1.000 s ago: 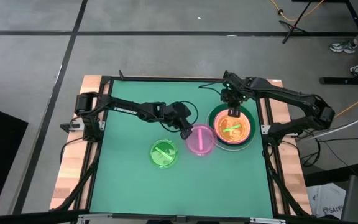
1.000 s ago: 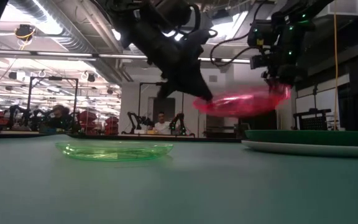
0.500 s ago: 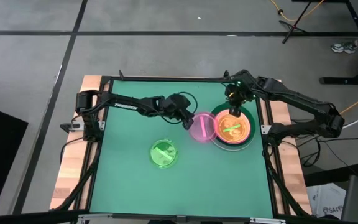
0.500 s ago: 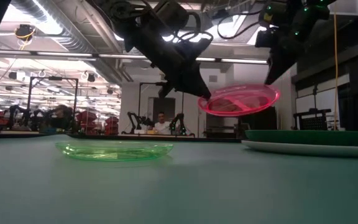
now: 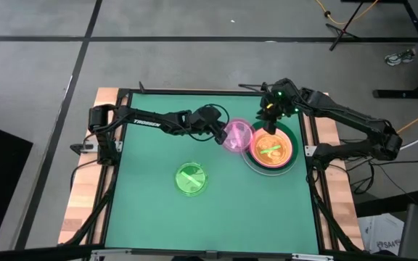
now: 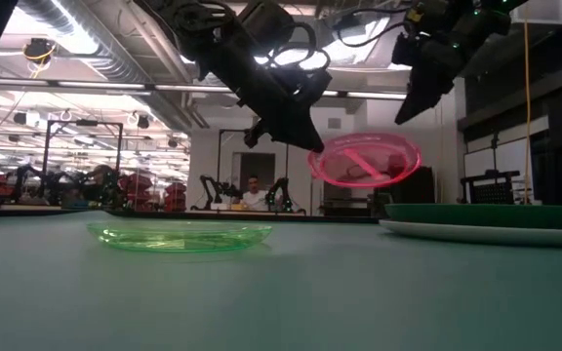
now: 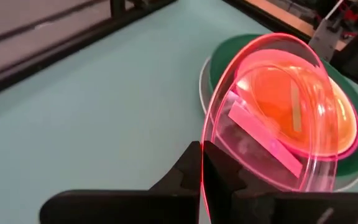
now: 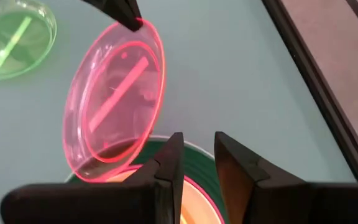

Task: Stack plastic plates
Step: Stack the light pink plate on top of the right light green plate

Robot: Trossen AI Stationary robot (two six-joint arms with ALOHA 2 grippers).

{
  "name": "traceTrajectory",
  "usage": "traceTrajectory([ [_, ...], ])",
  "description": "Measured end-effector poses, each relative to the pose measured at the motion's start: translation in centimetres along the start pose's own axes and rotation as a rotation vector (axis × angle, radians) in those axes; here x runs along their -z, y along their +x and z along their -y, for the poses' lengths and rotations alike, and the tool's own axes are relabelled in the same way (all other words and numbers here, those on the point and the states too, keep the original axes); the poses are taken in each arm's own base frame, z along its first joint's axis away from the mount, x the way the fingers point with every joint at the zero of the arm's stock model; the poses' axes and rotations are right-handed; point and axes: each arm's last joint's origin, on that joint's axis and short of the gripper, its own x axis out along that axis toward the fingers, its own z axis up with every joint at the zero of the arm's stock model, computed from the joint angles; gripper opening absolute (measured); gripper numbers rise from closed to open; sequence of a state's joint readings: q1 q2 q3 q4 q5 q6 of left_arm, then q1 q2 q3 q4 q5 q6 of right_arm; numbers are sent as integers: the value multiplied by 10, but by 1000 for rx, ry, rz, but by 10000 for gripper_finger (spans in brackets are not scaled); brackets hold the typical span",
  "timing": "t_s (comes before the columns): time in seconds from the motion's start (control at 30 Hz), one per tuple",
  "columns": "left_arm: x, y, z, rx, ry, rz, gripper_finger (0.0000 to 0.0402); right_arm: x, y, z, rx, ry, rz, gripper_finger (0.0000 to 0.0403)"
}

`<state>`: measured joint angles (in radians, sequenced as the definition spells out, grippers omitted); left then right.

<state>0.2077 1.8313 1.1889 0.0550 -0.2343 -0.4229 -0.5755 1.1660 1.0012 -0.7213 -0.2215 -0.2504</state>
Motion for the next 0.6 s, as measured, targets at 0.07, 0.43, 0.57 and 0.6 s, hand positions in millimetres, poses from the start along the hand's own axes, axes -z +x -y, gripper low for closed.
traceTrajectory([
  [0.07,-1,0,0,-10,12,16,0,-1,0,0,2,18,8,79],
  [0.43,-8,0,0,-58,-5,109,0,-2,0,1,5,39,23,79],
  [0.57,-13,-1,1,-53,16,155,0,-2,0,1,5,39,23,79],
  [0.6,-13,-1,1,-58,20,163,0,-2,0,1,5,39,23,79],
])
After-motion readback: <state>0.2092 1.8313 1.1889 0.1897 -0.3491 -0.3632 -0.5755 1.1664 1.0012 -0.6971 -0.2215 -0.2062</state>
